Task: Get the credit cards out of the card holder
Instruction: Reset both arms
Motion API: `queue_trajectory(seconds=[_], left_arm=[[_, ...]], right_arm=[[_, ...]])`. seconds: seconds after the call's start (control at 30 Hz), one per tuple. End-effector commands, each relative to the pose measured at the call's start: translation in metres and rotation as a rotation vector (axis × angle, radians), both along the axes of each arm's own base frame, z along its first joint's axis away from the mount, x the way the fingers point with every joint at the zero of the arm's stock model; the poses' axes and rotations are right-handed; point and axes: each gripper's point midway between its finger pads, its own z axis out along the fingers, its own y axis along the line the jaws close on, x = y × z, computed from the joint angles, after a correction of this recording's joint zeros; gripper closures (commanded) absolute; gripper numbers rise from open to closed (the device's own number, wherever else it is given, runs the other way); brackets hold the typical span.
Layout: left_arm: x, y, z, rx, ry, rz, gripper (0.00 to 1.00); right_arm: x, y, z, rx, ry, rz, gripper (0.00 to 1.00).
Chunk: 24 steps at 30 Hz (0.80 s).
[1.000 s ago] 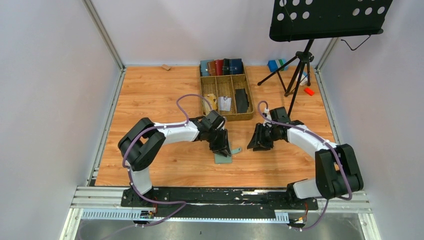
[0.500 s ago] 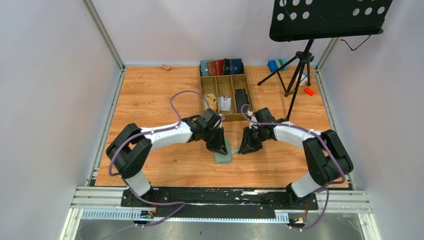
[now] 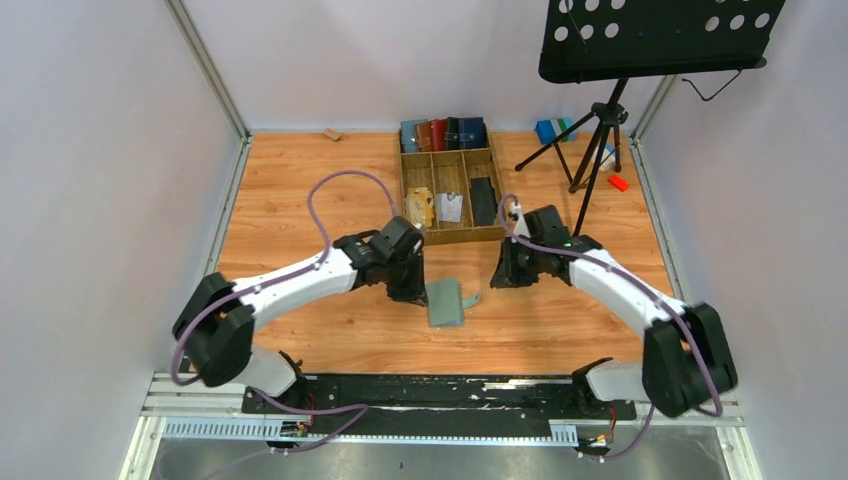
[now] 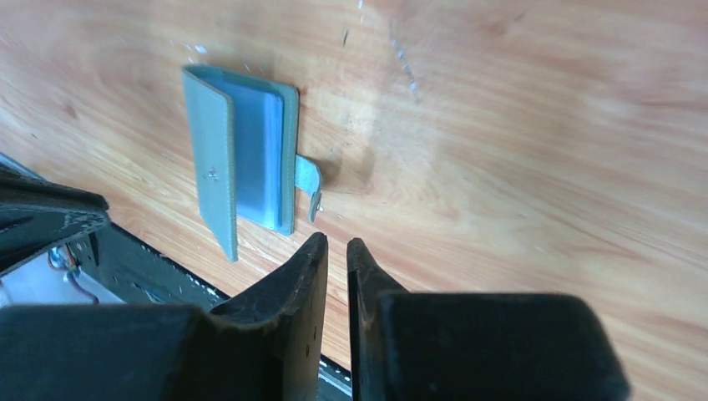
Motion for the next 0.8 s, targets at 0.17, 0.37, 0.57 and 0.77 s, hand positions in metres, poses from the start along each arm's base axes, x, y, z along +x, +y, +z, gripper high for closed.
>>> queue_trajectory(seconds=[0.17, 0.37, 0.57, 0.77], left_arm=[[0.044, 0.062, 0.092, -0.006, -0.393, 0.144, 0.66], [0.062, 0.110, 0.143, 0.040, -0.667, 0.304, 0.20], [0.077, 0.161, 0.163, 0.128, -0.909, 0.474, 0.00], [0.076, 0.203, 0.143, 0.341, -1.108, 0.417, 0.00]], right_arm=[[0.029, -0.042, 0.118, -0.009, -0.433, -0.139, 0.78], [0.039, -0.060, 0.148, 0.006, -0.600, -0.288, 0.49], [0.057, -0.085, 0.152, -0.130, -0.700, -0.339, 0.15], [0.062, -0.094, 0.153, -0.158, -0.800, -0.351, 0.13]])
